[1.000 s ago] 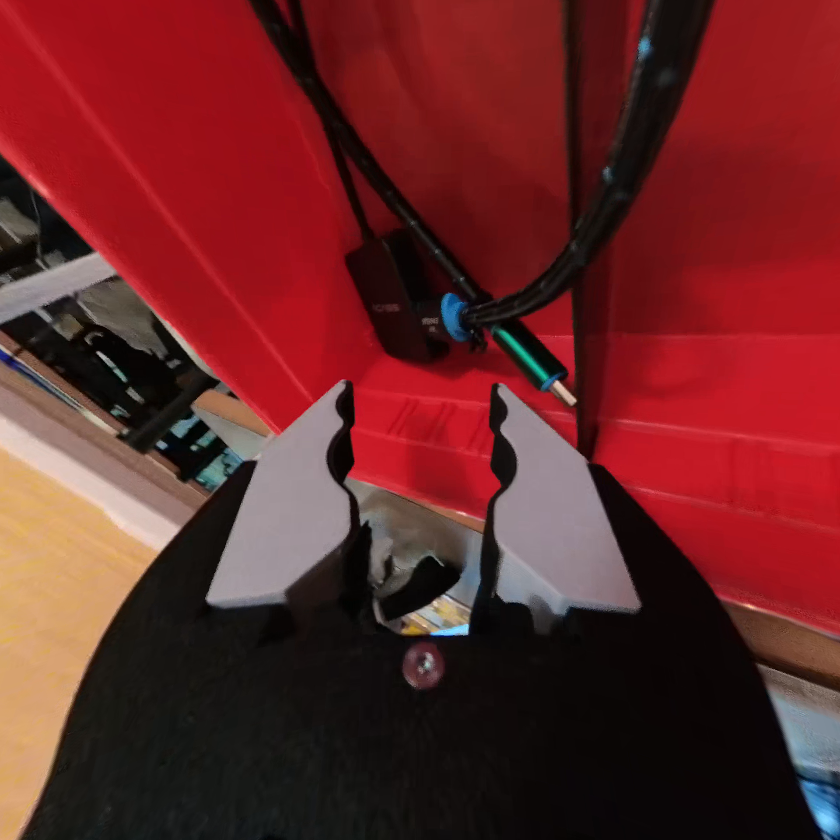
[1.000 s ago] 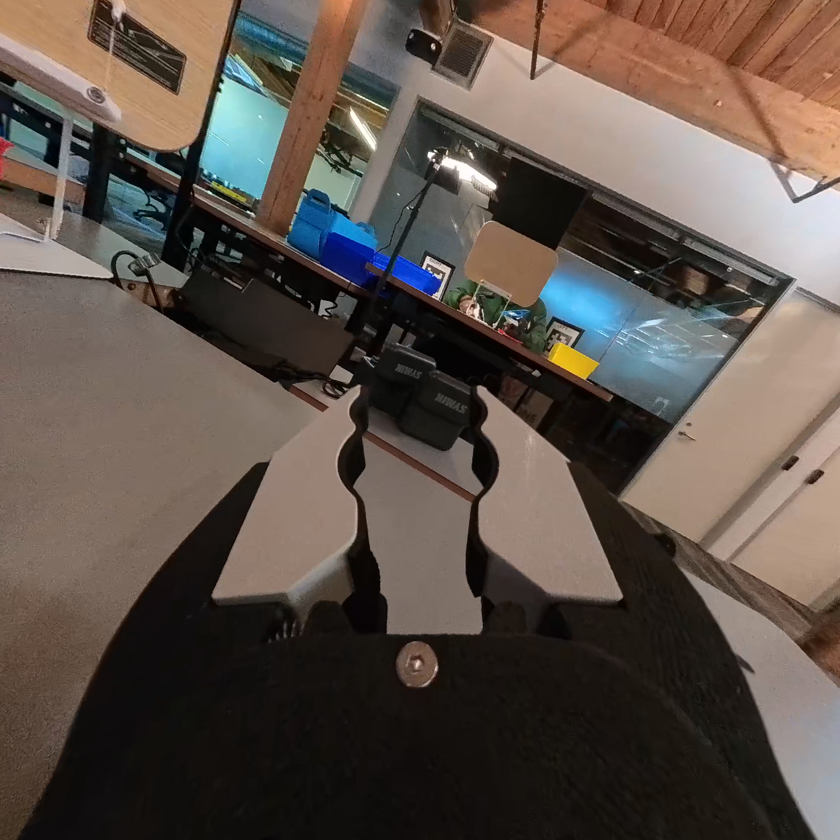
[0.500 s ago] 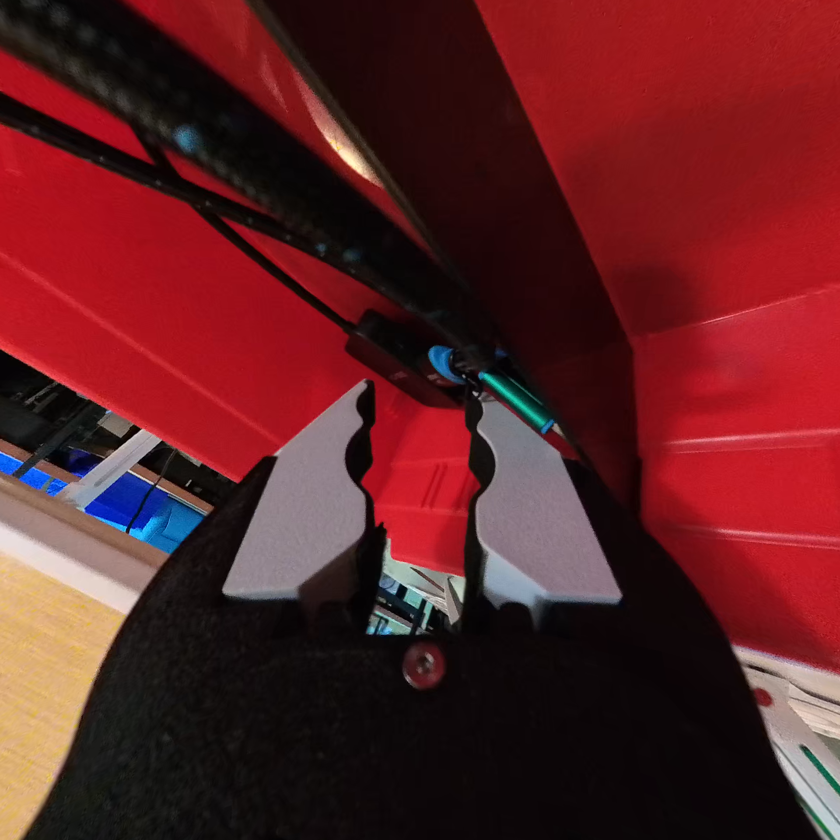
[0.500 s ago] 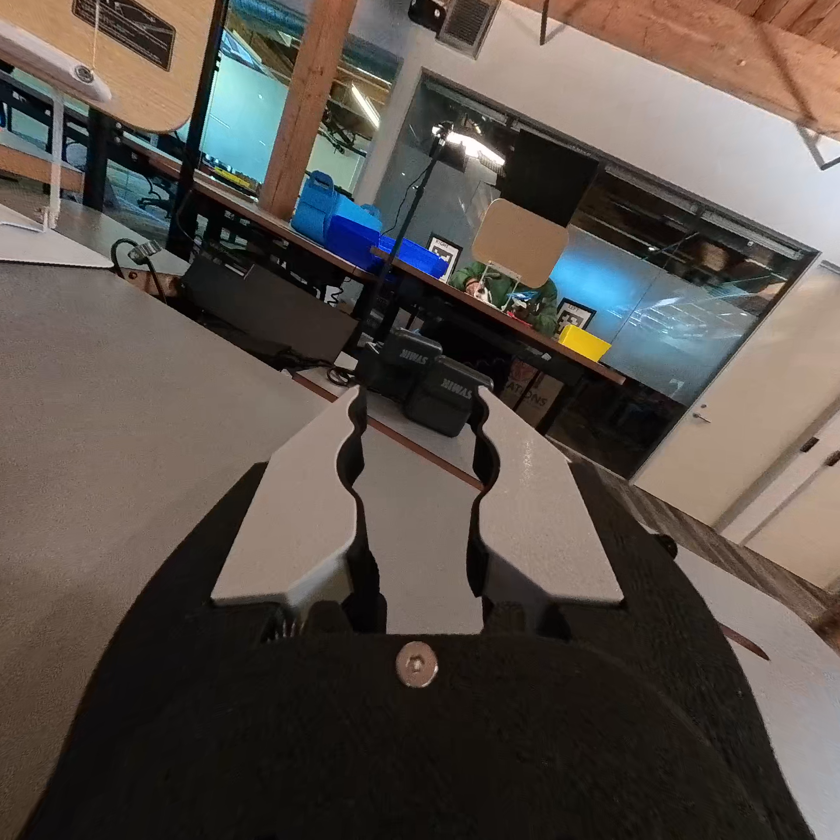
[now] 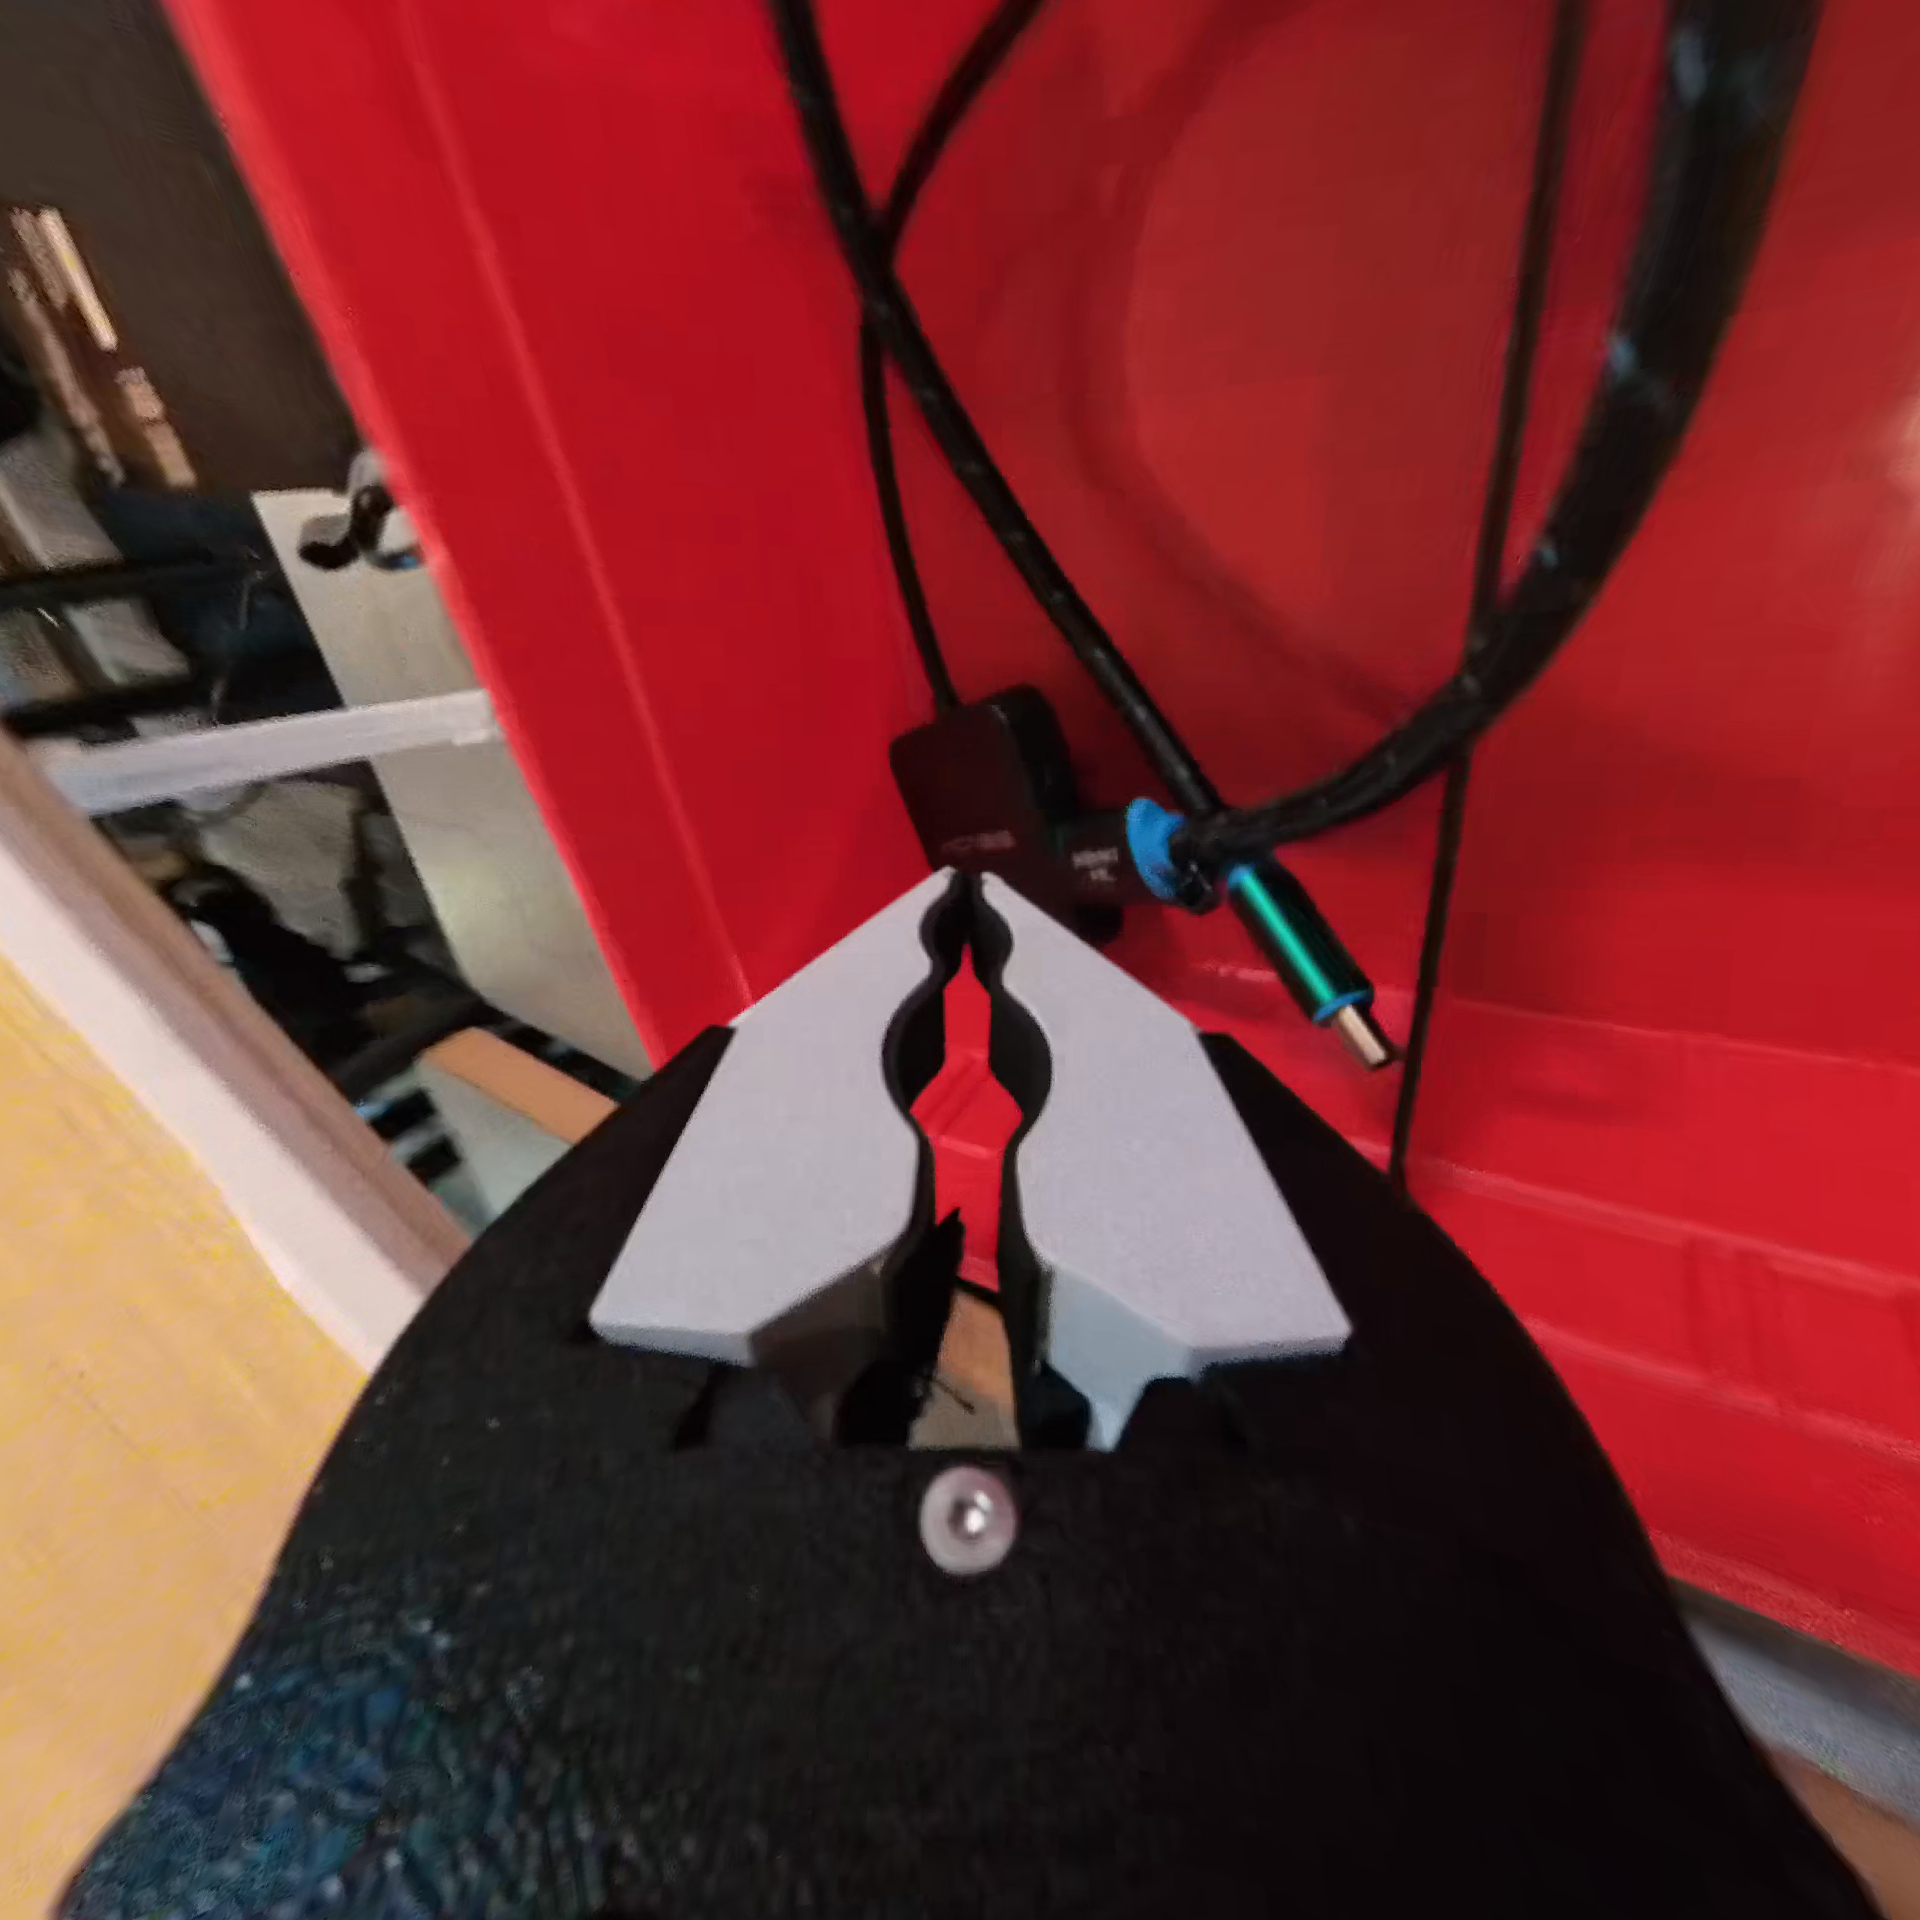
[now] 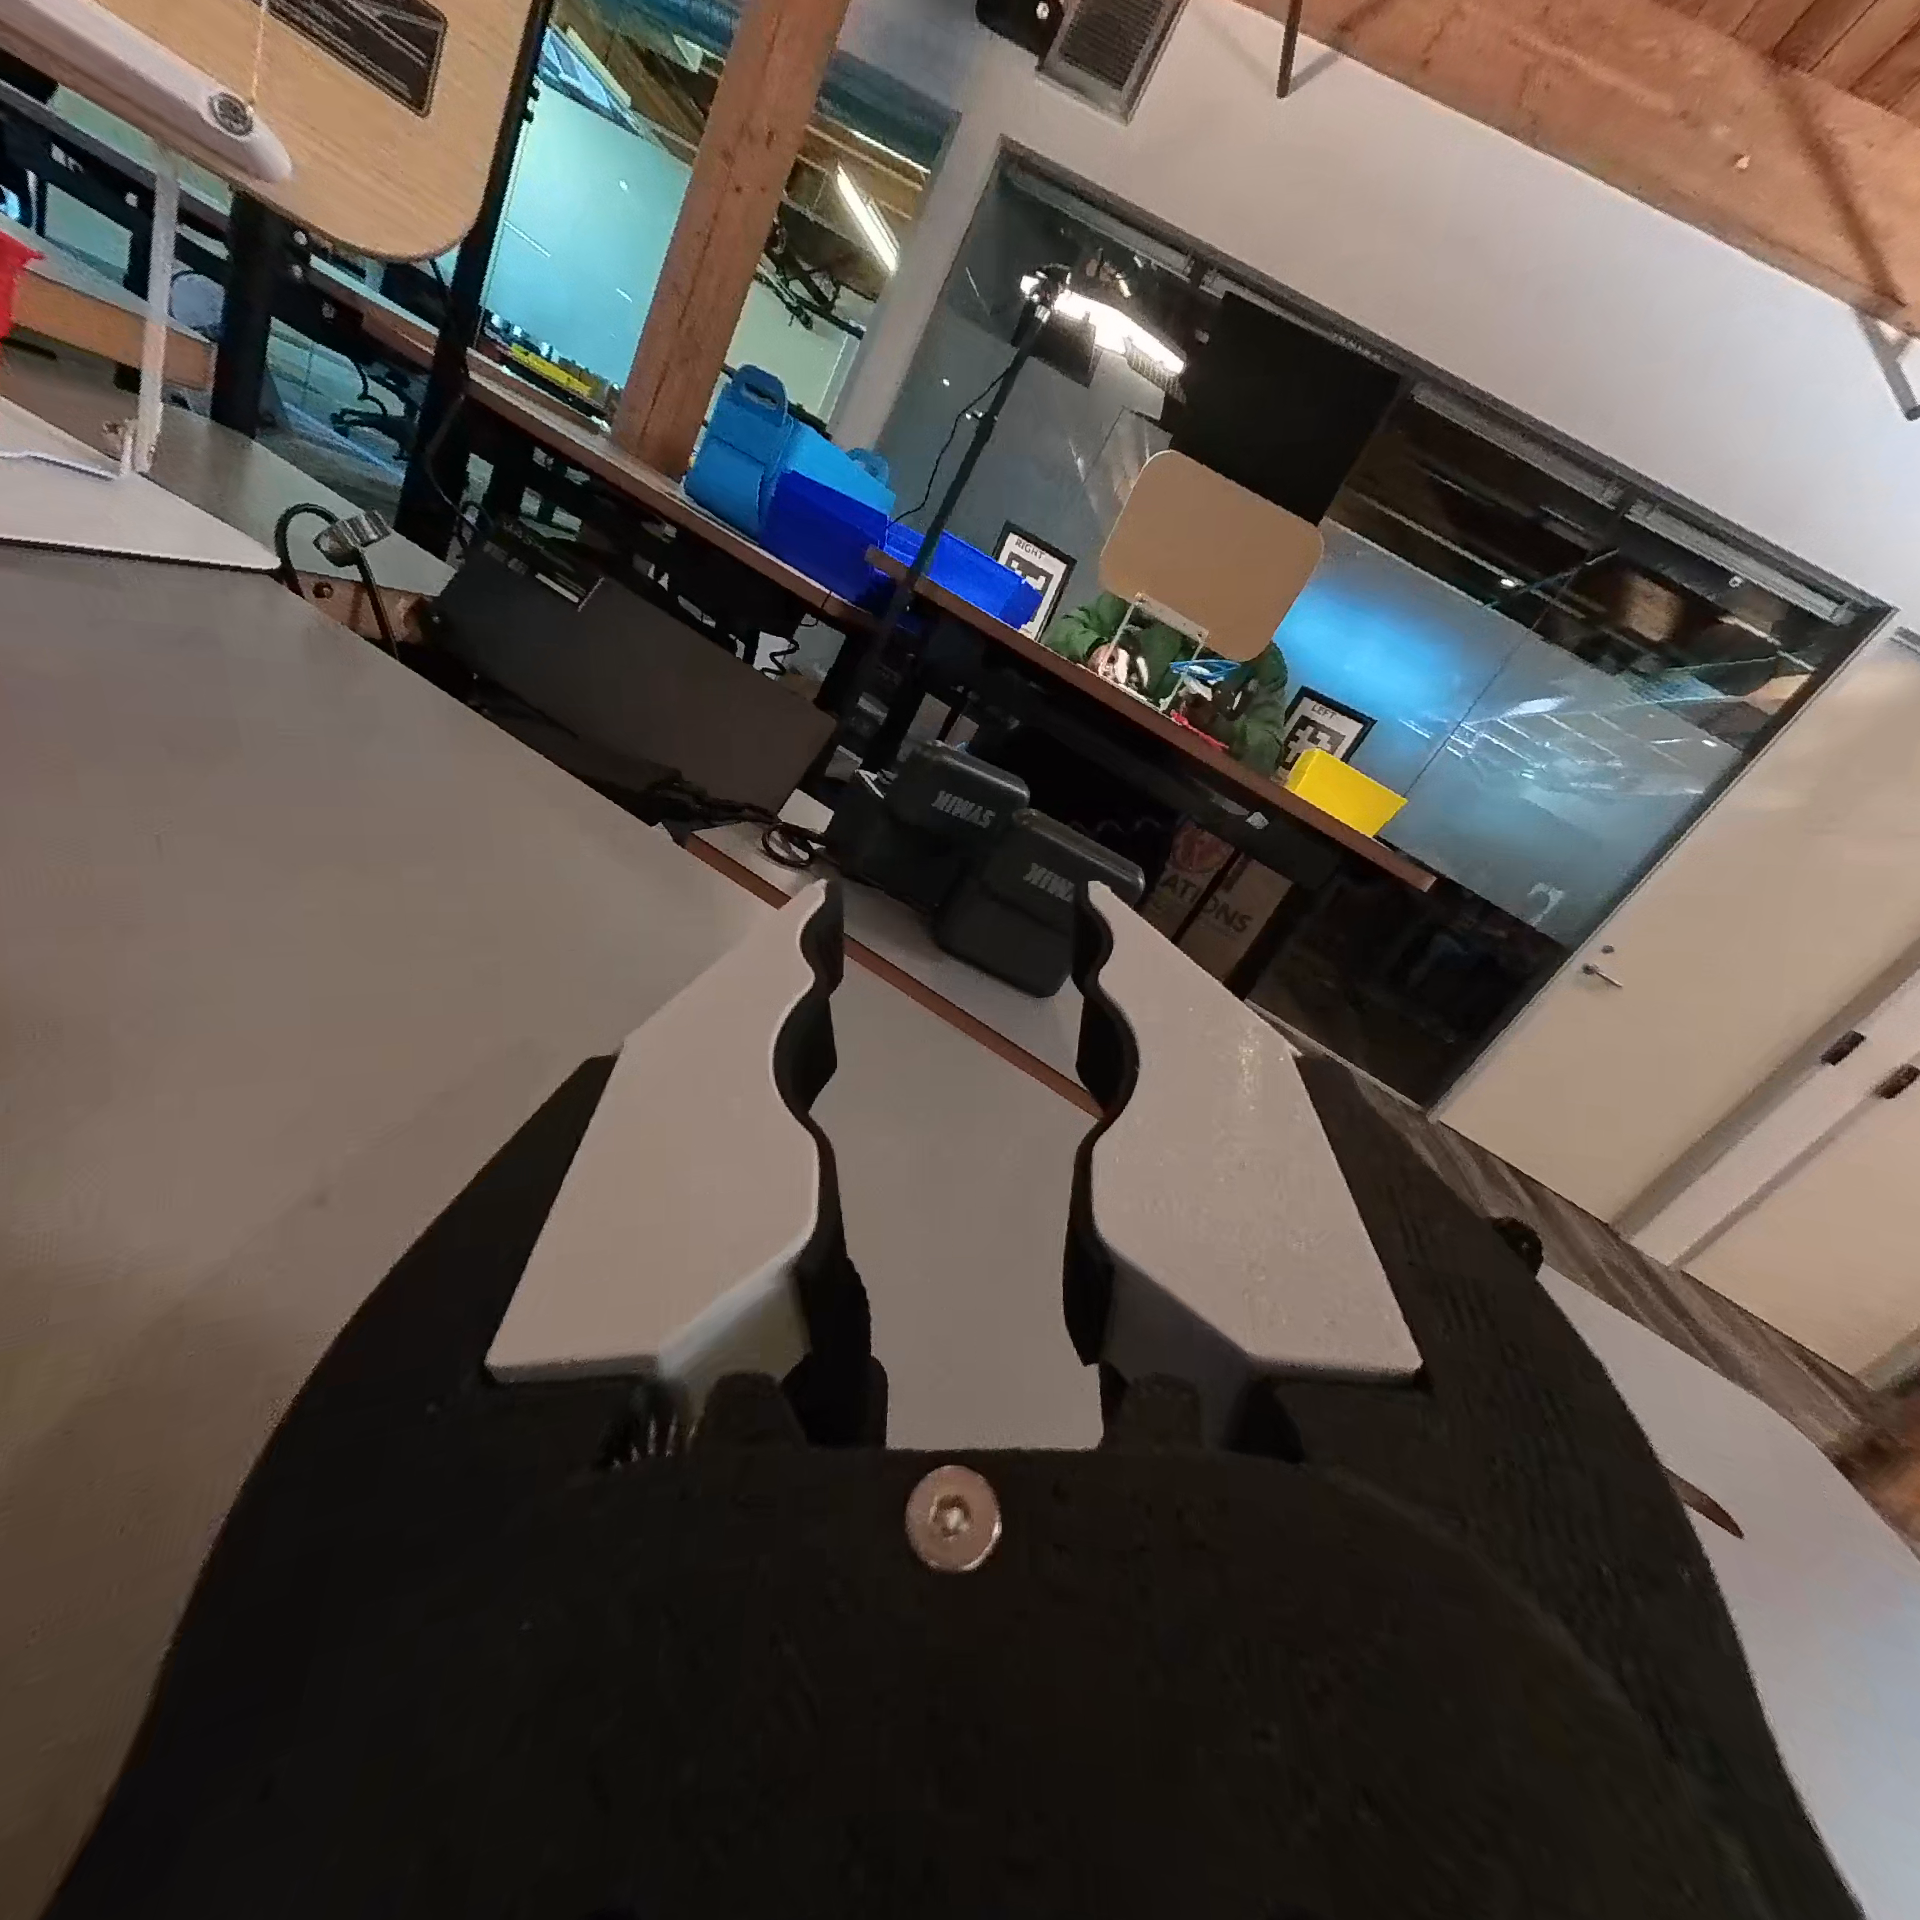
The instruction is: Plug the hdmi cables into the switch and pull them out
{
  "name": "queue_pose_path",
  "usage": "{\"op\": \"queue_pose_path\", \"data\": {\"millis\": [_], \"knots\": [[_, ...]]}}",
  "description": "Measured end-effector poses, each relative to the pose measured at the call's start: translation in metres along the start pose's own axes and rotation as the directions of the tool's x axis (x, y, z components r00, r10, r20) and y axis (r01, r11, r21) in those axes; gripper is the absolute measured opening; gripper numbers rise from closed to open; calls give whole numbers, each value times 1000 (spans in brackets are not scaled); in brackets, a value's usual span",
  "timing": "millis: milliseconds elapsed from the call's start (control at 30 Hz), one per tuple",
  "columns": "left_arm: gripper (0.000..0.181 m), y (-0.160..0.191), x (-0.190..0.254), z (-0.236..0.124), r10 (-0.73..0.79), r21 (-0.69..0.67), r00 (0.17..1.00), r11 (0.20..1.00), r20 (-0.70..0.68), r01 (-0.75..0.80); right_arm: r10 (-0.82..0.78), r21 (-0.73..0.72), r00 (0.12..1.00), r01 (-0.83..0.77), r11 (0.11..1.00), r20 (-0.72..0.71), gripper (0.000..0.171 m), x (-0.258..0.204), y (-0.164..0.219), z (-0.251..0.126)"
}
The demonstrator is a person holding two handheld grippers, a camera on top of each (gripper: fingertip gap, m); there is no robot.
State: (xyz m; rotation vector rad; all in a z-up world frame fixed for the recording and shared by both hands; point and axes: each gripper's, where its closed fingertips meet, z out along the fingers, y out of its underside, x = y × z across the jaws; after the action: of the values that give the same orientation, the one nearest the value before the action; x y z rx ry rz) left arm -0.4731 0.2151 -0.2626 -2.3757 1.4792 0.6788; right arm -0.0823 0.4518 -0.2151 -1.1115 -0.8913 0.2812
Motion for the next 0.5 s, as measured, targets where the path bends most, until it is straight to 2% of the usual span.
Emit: {"op": "queue_pose_path", "data": {"millis": [67,167,233,267,300,333,400,433,500], "knots": [[0,-15,-8,-15,-186,84,980,978,-67,192,1,-2,1000,-1,1000,0,42,0,0,0],[66,-60,-6,-49,-382,250,859,844,-342,475,2,-4,1000,-2,1000,-1,42,0,1,1],[109,-87,5,-65,-407,249,749,767,-522,591,1,-4,1000,-1,1000,-1,42,0,1,1],[111,-94,14,-64,-395,217,727,777,-562,590,0,-4,1000,0,1000,0,41,0,1,1],[108,-97,25,-59,-366,188,738,815,-567,548,-2,-4,1000,2,1000,0,41,0,1,1],[98,-97,35,-53,-329,160,765,859,-554,486,-2,-5,1000,2,1000,-1,41,0,1,1],[65,-95,43,-41,-277,124,819,915,-503,385,2,-1,1000,-2,1000,-8,41,1,0,0],[45,-95,42,-39,-264,118,834,925,-485,362,6,3,1000,-6,1000,-12,40,2,0,0],[25,-96,34,-48,-295,119,825,911,-482,396,11,4,1000,-11,1000,-16,40,3,0,0]]}}
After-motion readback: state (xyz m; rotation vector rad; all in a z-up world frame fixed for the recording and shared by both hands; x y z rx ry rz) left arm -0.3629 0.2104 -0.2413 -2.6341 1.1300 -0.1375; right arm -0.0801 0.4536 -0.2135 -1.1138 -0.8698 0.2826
